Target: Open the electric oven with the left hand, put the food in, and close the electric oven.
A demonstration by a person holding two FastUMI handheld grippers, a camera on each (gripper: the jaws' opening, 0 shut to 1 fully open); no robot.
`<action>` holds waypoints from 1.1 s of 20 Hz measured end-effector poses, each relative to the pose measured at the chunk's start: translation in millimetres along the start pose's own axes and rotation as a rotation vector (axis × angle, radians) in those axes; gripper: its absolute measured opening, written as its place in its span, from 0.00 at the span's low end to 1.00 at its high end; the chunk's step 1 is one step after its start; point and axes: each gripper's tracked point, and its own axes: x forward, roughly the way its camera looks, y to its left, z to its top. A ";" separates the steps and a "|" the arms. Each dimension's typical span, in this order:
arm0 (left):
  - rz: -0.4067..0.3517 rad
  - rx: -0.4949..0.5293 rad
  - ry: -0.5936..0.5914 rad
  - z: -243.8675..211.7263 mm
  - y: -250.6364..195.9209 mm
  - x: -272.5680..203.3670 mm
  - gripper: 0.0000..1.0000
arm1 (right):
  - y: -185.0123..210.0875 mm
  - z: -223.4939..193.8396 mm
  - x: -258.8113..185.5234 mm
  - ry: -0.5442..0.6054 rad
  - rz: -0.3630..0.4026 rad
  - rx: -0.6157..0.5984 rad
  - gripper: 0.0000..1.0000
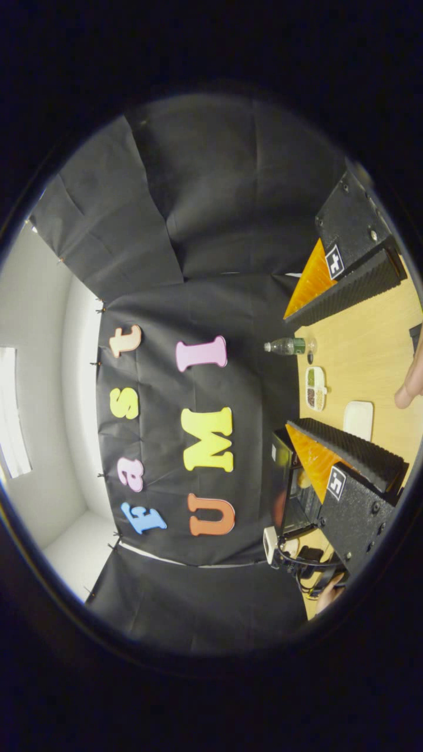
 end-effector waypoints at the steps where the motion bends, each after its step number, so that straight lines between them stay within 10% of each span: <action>1: -0.001 0.000 -0.013 6.4 -0.3 -3.0 0.93 | -0.5 0.0 -0.4 0.000 0.000 -0.001 0.96; 10: -0.067 -0.048 -0.155 88.2 -7.0 -15.1 0.97 | 7.3 1.9 -3.1 -0.001 0.017 -0.004 0.96; 14: -0.002 -0.021 -0.164 108.7 10.2 1.7 0.97 | 7.6 3.2 -3.8 -0.008 0.016 -0.018 0.96; 15: 0.003 -0.026 -0.165 111.4 12.1 7.0 0.84 | 7.8 3.5 -4.5 -0.011 0.017 -0.019 0.96; 22: 0.029 -0.041 -0.186 124.8 25.9 26.1 0.95 | 7.5 -6.9 1.6 0.016 0.027 -0.008 0.96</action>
